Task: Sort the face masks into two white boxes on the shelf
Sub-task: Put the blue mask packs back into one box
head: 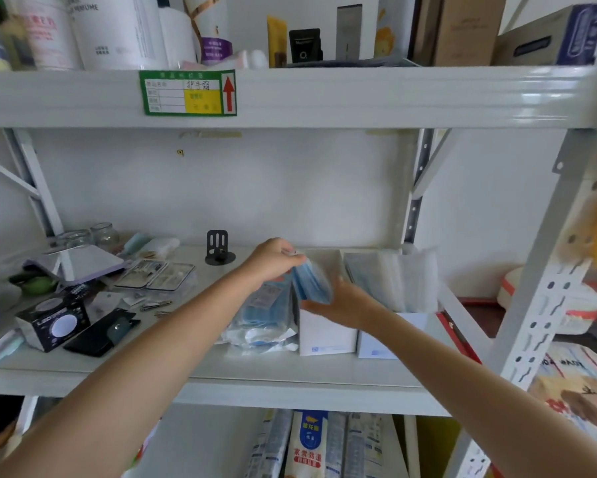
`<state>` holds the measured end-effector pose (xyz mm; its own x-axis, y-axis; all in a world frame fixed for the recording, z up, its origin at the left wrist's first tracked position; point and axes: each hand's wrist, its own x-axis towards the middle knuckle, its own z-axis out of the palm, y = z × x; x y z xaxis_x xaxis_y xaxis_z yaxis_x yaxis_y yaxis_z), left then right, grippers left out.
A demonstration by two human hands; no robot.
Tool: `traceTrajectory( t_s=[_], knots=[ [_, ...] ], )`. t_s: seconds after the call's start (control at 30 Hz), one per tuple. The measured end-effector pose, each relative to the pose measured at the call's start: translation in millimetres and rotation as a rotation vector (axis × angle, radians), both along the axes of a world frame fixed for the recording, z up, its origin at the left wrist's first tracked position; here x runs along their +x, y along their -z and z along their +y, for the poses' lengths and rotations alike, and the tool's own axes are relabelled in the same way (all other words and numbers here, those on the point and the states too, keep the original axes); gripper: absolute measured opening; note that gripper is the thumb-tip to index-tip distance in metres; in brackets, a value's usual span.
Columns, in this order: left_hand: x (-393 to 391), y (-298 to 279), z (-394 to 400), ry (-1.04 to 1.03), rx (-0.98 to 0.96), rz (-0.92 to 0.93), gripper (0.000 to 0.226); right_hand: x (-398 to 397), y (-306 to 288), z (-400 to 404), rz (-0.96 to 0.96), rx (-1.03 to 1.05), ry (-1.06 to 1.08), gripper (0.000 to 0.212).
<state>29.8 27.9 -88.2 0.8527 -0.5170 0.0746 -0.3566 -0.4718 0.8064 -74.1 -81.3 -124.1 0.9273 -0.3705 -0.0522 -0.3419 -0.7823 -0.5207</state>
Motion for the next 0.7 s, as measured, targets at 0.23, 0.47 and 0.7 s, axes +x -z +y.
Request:
traceTrajectory(
  t_s=[0.23,0.47,0.7],
  knots=[
    [-0.8,7.4,8.8,-0.01,-0.01,-0.06,0.033,-8.1,-7.3,-10.5,-0.126,0.024,0.072,0.041],
    [11.0,20.7,32.5,-0.054,0.067,-0.086,0.031,-6.1,-5.4,-36.8,-0.224,0.258,0.34,0.023],
    [17.9,21.0,25.6,-0.047,0.145,-0.229,0.014,-7.5,-16.3,-30.9,-0.188,0.229,0.297,0.037]
  ],
)
